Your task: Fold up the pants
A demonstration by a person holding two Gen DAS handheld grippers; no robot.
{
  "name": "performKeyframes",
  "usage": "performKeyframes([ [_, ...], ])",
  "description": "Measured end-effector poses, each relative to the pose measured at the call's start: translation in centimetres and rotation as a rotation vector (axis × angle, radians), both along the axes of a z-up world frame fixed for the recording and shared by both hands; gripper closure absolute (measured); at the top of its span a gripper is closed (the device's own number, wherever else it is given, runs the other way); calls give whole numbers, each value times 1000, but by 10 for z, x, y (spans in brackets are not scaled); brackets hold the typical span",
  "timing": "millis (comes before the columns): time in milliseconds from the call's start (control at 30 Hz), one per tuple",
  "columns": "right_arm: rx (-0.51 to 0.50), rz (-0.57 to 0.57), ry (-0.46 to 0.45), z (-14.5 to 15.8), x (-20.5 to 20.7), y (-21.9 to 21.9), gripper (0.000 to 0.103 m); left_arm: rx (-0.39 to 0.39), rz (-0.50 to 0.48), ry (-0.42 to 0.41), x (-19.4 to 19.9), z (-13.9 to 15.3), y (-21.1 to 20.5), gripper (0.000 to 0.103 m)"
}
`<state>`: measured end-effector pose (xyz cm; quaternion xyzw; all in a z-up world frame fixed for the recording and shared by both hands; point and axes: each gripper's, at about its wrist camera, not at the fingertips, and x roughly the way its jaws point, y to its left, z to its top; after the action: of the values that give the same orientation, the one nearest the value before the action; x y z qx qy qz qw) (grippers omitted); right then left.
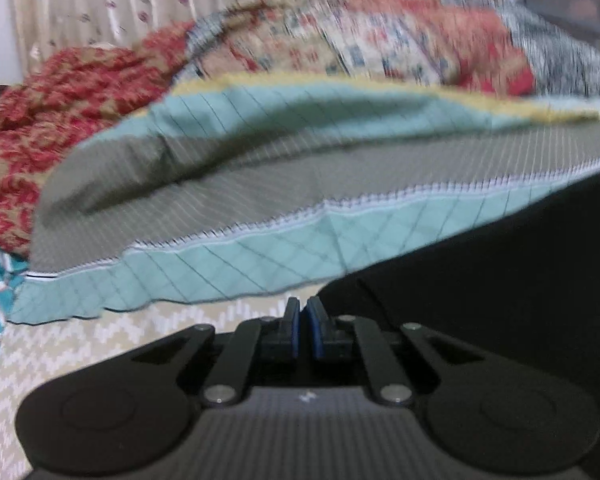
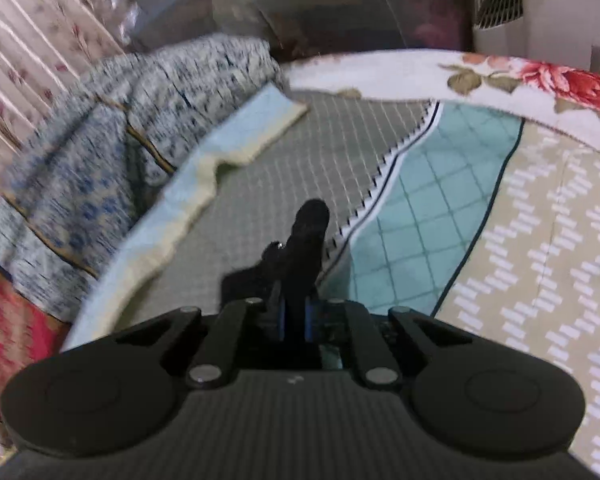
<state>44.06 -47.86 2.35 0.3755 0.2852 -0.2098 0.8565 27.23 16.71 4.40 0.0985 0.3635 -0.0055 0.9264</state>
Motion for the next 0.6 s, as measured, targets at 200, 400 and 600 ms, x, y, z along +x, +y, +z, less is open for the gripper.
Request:
performKeyframes([
  [200,61,43,-135,54,-58,-14,92,-99,-2,-149,-73,63,-3,97],
  [400,77,32,-216,80,-167,-49,92,-181,-24,-235,-175,96,-9,97],
  [600,145,-38,-214,47,-286,-91,92,-252,-54,-159,-261,76,-10,97],
])
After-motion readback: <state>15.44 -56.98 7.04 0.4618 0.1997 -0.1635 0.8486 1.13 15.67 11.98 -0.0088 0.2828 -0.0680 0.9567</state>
